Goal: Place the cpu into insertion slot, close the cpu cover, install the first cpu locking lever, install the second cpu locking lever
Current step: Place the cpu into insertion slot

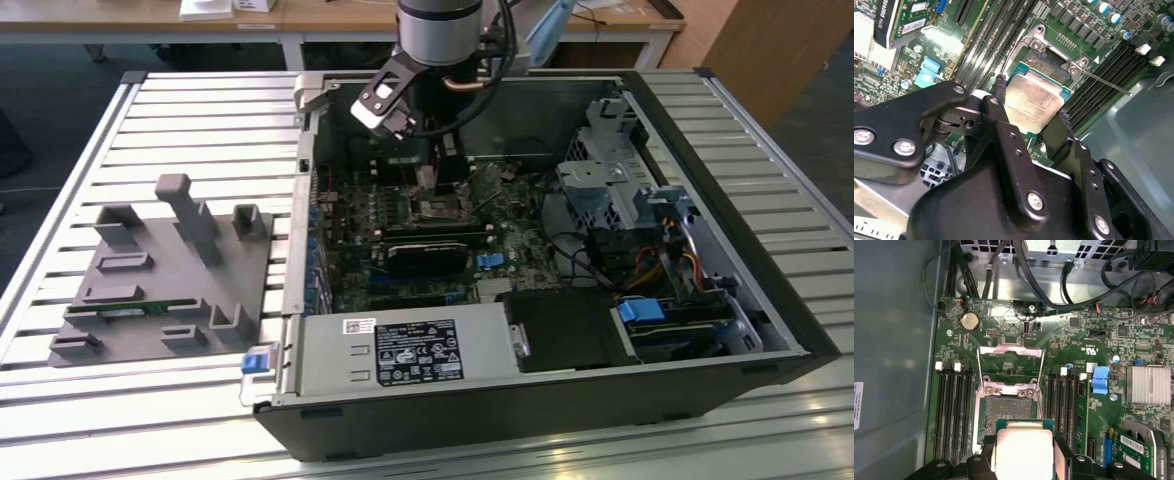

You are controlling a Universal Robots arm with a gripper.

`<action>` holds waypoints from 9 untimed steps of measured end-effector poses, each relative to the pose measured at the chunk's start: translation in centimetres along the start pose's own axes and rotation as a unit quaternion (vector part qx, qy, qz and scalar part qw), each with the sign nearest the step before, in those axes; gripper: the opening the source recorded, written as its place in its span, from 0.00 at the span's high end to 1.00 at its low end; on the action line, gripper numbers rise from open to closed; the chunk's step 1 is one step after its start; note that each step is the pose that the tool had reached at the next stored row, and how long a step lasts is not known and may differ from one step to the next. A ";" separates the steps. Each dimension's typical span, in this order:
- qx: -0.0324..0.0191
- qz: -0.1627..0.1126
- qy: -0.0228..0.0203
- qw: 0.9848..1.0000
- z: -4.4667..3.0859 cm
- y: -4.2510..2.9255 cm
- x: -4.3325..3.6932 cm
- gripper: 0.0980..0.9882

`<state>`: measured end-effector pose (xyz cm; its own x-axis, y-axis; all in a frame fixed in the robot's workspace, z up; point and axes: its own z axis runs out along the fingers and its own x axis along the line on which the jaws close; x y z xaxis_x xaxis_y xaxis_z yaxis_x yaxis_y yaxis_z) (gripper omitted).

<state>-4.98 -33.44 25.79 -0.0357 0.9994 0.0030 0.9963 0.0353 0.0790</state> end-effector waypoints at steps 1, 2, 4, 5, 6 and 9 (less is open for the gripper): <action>0.000 0.000 0.000 1.000 0.09 0.01 0.02 0.50; 0.000 0.000 0.000 1.000 0.17 0.03 0.02 0.50; 0.000 0.000 0.000 1.000 0.30 0.06 0.02 0.50; 0.000 0.000 0.000 1.000 0.34 0.06 0.02 0.50; 0.000 0.000 0.000 1.000 0.38 0.06 0.02 0.50; 0.000 0.000 0.000 1.000 0.47 0.06 0.02 0.50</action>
<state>-4.88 -33.41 25.32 -0.0356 0.9994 0.0027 0.9963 0.0353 0.0789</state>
